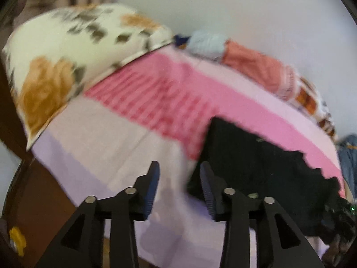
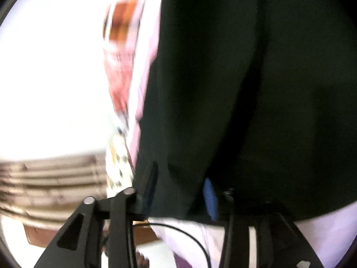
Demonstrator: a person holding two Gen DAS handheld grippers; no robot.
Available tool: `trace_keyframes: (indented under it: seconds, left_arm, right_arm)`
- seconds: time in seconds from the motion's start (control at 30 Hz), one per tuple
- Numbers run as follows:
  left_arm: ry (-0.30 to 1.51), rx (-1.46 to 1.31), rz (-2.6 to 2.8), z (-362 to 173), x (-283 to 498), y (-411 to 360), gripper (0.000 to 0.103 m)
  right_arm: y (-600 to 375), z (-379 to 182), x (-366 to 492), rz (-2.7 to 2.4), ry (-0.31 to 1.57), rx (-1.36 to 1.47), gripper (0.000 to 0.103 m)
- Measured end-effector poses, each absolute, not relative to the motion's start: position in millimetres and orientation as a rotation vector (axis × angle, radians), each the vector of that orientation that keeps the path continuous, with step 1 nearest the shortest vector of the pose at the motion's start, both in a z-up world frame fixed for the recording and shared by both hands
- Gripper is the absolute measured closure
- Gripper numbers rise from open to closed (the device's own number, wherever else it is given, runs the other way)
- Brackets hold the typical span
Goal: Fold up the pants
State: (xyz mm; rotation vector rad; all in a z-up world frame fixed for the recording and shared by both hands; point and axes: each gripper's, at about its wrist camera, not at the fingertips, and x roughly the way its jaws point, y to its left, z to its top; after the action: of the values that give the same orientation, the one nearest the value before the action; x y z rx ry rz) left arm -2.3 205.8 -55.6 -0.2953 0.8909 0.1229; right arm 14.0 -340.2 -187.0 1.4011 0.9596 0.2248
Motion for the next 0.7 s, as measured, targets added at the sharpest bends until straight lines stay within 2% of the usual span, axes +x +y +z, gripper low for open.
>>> trace_keyframes:
  seconds: [0.07, 0.13, 0.33, 0.37, 0.5, 0.7]
  left_arm:
    - [0.883, -0.266, 0.056, -43.9, 3.1, 179.3, 0.034]
    - [0.887, -0.268, -0.047, -40.4, 10.2, 148.7, 0.029]
    - [0.962, -0.222, -0.226, -52.3, 25.9, 75.5, 0.029]
    - [0.979, -0.227, -0.243, -55.1, 28.7, 67.2, 0.029]
    - [1.04, -0.234, -0.267, -65.3, 33.7, 46.5, 0.029]
    - [1.076, -0.253, -0.252, -71.4, 39.9, 42.8, 0.029]
  right_arm:
    - [-372.1, -189.5, 10.7, 0.184, 0.868, 1.448, 0.062]
    - [-403.6, -193.1, 9.5, 0.154, 0.776, 1.487, 0.062]
    - [-478.1, -196.8, 13.9, 0.055, 0.578, 1.565, 0.064]
    - [-484.8, -196.1, 16.9, 0.043, 0.589, 1.553, 0.067]
    - [-496.4, -196.2, 30.7, -0.008, 0.675, 1.489, 0.089]
    - [-506.1, -189.5, 58.5, -0.01, 0.745, 1.393, 0.09]
